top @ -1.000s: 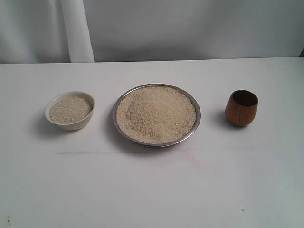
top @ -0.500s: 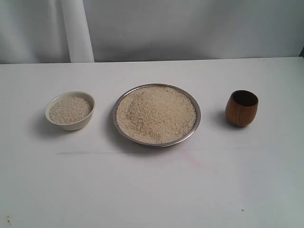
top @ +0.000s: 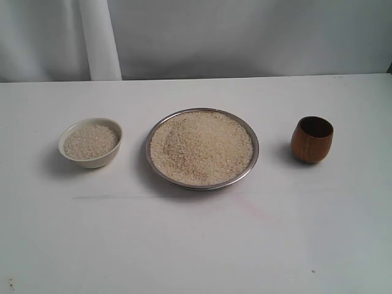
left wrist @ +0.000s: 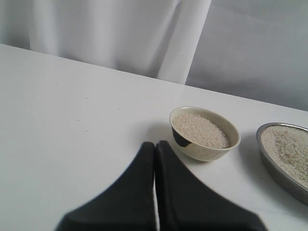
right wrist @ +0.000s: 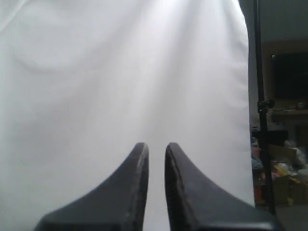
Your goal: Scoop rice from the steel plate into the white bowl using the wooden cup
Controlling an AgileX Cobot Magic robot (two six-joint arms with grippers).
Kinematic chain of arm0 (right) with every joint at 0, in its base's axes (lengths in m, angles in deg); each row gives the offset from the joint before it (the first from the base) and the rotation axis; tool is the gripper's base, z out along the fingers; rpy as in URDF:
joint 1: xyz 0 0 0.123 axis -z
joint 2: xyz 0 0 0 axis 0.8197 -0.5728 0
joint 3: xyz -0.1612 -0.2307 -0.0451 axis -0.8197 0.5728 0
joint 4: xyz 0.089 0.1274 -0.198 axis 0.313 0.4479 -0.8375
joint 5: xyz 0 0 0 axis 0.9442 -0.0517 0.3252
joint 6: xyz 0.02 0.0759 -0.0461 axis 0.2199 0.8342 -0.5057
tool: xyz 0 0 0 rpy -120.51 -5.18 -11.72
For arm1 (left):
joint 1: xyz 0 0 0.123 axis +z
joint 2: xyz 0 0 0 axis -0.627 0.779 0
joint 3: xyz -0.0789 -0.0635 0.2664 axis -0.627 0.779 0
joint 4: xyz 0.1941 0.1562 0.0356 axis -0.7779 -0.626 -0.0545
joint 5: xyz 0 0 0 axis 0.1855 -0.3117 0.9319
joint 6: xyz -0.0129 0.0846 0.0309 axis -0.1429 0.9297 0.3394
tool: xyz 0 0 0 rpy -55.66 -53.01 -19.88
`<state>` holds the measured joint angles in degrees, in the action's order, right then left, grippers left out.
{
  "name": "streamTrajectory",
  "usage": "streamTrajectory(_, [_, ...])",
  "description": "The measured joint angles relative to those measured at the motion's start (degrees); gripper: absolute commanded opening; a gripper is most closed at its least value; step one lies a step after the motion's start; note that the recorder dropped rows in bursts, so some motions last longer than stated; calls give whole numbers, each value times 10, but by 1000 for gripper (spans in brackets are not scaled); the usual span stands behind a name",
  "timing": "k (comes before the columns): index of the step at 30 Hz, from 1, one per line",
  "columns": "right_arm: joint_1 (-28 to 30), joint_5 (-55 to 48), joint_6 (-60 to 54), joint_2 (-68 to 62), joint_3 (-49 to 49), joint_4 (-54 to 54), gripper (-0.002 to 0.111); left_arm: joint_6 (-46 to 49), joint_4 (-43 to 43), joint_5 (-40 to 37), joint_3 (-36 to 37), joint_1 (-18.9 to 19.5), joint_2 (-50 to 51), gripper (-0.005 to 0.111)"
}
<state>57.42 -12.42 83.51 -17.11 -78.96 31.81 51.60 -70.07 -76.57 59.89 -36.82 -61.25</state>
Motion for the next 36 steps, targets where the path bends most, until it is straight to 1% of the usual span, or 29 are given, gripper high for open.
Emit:
streamTrajectory(2, [0,10,16,0,0,11,10,0,0,0,0,0,0,0])
streamTrajectory(5, [0,5,24,0,0,16,0,0,0,0,0,0,0,0])
streamTrajectory(8, [0,-30,38,-1,-23,17,0,0,0,0,0,0,0,0])
streamTrajectory(11, [0,-41,52,-34,-61,18,0,0,0,0,0,0,0,0])
streamTrajectory(16, [0,-58,67,-160,-157,16,0,0,0,0,0,0,0,0])
streamTrajectory(20, [-11,-81,78,-283,-249,-17,0,0,0,0,0,0,0,0])
streamTrajectory(21, [-24,-101,81,-345,-300,-43,0,0,0,0,0,0,0,0])
streamTrajectory(22, [-29,-109,81,-368,-320,-57,0,0,0,0,0,0,0,0])
streamTrajectory(23, [-42,-125,82,-421,-368,-98,0,0,0,0,0,0,0,0])
streamTrajectory(25, [-54,-131,82,-491,-427,-143,0,0,0,0,0,0,0,0])
streamTrajectory(28, [-57,-120,83,-567,-468,-173,0,0,0,0,0,0,0,0])
streamTrajectory(32, [-57,-62,83,-643,-473,-183,0,0,0,0,0,0,0,0])
streamTrajectory(33, [-57,-51,80,-662,-473,-185,3,0,0,0,0,0,0,0])
streamTrajectory(34, [-57,-41,72,-684,-473,-187,11,0,0,0,0,0,0,0])
streamTrajectory(35, [-57,-34,68,-704,-473,-188,25,0,0,0,0,0,0,0])
streamTrajectory(36, [-57,-31,67,-724,-473,-190,37,0,0,0,0,0,0,0])
